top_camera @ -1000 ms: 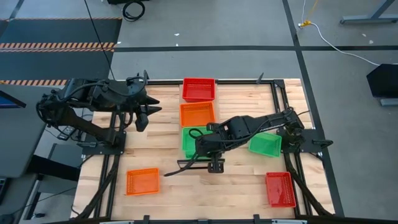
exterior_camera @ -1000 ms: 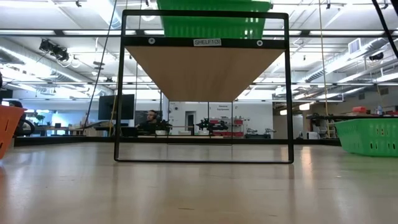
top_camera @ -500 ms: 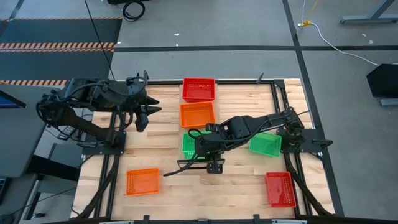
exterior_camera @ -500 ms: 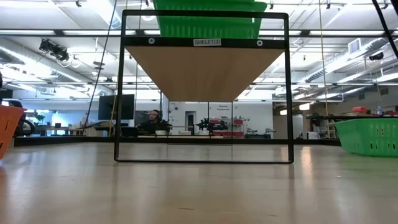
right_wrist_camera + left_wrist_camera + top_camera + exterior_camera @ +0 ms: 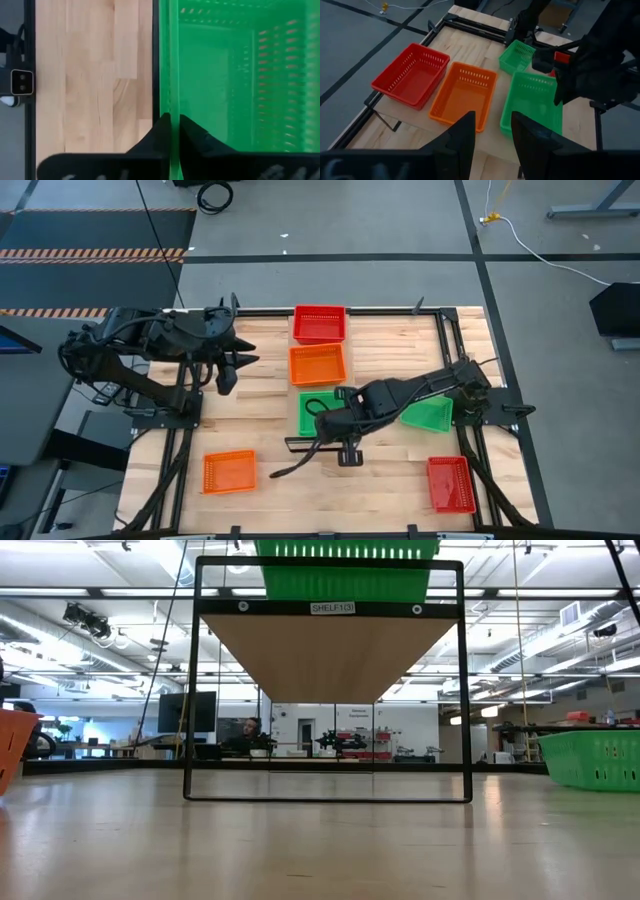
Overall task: Stack baskets on shelf by color
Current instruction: Stack the top green basket on top of the green basket on the shelf
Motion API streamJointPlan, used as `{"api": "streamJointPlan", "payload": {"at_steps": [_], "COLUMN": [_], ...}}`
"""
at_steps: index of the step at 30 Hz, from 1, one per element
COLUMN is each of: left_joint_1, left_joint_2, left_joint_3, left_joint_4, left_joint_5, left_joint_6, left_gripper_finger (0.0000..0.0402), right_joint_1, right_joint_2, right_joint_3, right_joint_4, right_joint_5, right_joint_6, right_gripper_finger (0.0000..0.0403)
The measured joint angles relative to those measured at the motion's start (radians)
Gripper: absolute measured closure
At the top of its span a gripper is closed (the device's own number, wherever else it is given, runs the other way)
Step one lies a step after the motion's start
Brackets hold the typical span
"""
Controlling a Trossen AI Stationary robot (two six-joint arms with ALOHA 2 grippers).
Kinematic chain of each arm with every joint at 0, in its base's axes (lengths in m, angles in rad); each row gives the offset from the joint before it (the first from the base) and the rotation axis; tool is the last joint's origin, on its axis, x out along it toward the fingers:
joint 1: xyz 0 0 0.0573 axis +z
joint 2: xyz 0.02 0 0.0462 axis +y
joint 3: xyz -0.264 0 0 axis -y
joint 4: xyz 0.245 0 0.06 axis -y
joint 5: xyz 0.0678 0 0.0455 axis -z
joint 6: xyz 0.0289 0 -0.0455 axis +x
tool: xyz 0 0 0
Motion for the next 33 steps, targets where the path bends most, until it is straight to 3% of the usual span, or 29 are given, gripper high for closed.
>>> {"api": "streamJointPlan", "payload": {"at_steps": [14, 26, 33], "left_joint_1": [0.000, -0.007, -0.023], "left_joint_2": [0.000, 0.000, 0.000], "left_joint_3": [0.000, 0.000, 0.000], "left_joint_4": [-0.003, -0.005, -0.005], "left_joint_5": [0.000, 0.000, 0.000], "left_joint_6": [0.000, -0.008, -0.020], "left_gripper_finger": [0.0269, 0.0269, 0.0269], "right_joint_1": [0.006, 0.004, 0.004], "right_joint_2": [-0.005, -0.005, -0.009], "right_joint_3": [0.000, 0.000, 0.000], "right_joint_4": [0.071, 0.106, 0.105], "right_joint_5": [0.003, -0.040, -0.046], "right_joint_6": [-0.002, 0.031, 0.048], "right_gripper_finger": [0.0361, 0.0286, 0.0265]}}
